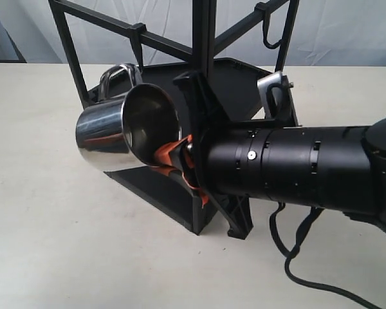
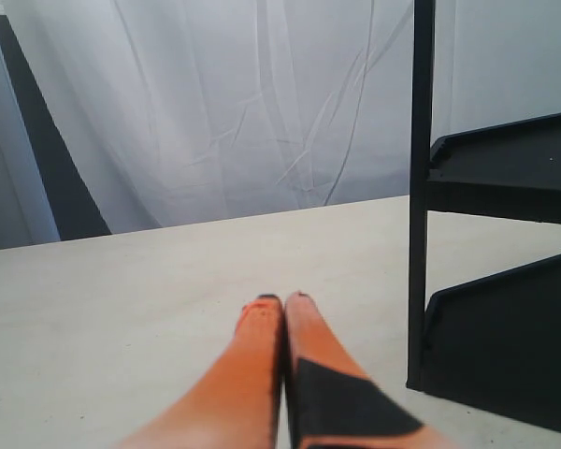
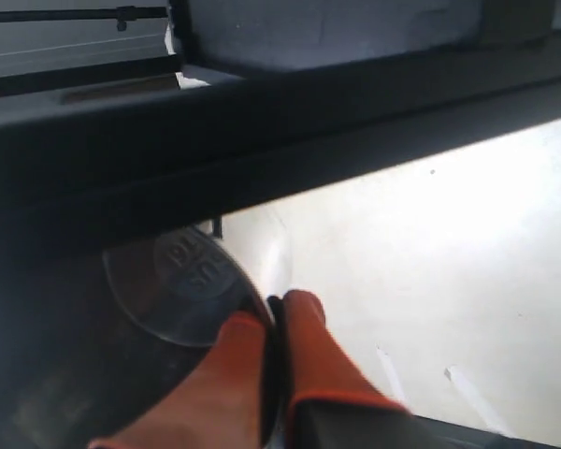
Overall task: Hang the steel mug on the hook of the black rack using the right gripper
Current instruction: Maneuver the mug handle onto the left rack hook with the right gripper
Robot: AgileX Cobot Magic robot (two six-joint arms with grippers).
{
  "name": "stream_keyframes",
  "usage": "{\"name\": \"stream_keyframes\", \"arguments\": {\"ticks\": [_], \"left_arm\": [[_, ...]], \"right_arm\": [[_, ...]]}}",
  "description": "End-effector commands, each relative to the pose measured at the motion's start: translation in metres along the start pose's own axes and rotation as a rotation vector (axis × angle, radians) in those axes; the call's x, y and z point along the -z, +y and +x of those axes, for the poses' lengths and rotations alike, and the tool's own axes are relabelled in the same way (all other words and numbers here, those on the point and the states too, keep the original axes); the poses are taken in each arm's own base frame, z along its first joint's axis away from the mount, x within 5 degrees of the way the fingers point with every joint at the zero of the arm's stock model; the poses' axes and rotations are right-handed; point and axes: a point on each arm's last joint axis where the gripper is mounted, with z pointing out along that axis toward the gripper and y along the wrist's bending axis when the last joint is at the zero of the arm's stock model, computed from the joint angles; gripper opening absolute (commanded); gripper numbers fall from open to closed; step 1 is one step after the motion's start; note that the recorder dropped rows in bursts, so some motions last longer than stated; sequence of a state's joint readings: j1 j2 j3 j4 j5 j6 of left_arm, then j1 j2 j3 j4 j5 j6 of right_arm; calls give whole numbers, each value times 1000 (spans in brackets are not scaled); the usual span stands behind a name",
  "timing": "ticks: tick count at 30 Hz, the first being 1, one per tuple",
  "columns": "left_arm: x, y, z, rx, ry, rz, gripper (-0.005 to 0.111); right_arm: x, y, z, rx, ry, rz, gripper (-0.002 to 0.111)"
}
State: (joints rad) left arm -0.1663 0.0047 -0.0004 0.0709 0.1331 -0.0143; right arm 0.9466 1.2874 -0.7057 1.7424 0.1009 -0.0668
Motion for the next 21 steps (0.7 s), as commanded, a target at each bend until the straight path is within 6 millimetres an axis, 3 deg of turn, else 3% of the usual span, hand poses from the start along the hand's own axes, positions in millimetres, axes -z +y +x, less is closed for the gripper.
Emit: {"name": "stream_keyframes", "arguments": {"ticks": [1, 11, 19, 21], "left_arm": [[0, 0, -1, 2, -10, 4, 2], [0, 0, -1, 2, -10, 4, 2], [0, 0, -1, 2, -10, 4, 2], [0, 0, -1, 2, -10, 4, 2]], "right_arm": [[-4, -4, 3, 1, 28, 18, -1], [-3, -4, 1, 9, 12, 16, -1], [10, 3, -6, 4, -82, -24, -1], [10, -3, -8, -33, -96, -8, -1]]}}
